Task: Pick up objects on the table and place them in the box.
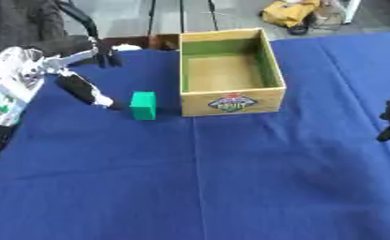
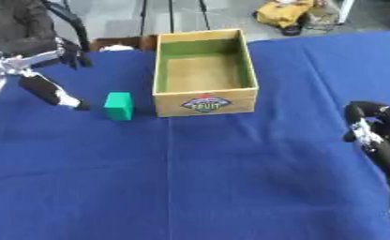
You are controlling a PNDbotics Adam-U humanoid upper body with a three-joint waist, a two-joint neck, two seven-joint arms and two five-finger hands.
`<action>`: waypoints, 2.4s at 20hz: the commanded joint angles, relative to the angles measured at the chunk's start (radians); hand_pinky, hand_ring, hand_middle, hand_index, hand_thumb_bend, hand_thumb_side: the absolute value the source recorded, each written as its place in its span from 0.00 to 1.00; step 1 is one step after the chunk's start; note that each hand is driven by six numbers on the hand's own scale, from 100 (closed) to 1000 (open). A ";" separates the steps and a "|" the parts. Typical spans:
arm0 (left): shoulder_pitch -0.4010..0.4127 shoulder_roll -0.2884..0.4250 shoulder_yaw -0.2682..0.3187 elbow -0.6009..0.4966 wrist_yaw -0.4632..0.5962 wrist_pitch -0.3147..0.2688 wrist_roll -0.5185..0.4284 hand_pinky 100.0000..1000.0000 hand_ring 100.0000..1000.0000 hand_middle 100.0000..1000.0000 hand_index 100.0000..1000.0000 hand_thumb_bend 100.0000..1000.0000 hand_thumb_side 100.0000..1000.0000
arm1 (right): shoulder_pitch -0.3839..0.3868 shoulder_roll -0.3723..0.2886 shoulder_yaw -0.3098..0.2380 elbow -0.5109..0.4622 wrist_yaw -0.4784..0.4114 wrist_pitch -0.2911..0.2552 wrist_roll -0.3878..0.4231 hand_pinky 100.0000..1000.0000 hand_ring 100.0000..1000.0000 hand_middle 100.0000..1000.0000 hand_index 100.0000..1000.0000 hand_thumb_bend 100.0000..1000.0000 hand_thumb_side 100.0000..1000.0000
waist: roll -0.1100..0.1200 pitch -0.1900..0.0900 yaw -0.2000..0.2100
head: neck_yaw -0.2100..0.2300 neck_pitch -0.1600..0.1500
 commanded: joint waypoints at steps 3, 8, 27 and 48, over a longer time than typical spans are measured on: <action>-0.086 -0.041 -0.001 0.165 -0.099 -0.068 -0.025 0.69 0.64 0.63 0.75 0.69 0.38 | -0.007 -0.027 0.002 -0.009 -0.006 -0.002 0.007 0.42 0.37 0.53 0.72 0.30 0.57 | 0.001 -0.018 -0.008 | 0.009 0.009; -0.115 -0.086 0.010 0.253 -0.133 -0.121 -0.020 0.69 0.64 0.62 0.75 0.68 0.37 | -0.011 -0.026 0.005 -0.009 -0.006 -0.002 0.010 0.42 0.37 0.53 0.72 0.30 0.57 | 0.003 -0.013 -0.021 | 0.016 0.005; -0.118 -0.125 0.017 0.295 -0.194 -0.120 0.121 0.69 0.64 0.62 0.74 0.64 0.34 | -0.015 -0.024 0.007 -0.010 -0.006 -0.002 0.013 0.42 0.37 0.53 0.72 0.31 0.57 | 0.007 -0.003 -0.036 | 0.017 0.000; -0.108 -0.138 0.049 0.345 -0.236 -0.092 0.224 0.24 0.20 0.17 0.32 0.00 0.00 | -0.020 -0.022 0.007 -0.010 -0.004 -0.002 0.016 0.42 0.37 0.53 0.72 0.31 0.57 | 0.011 0.003 -0.051 | 0.018 -0.006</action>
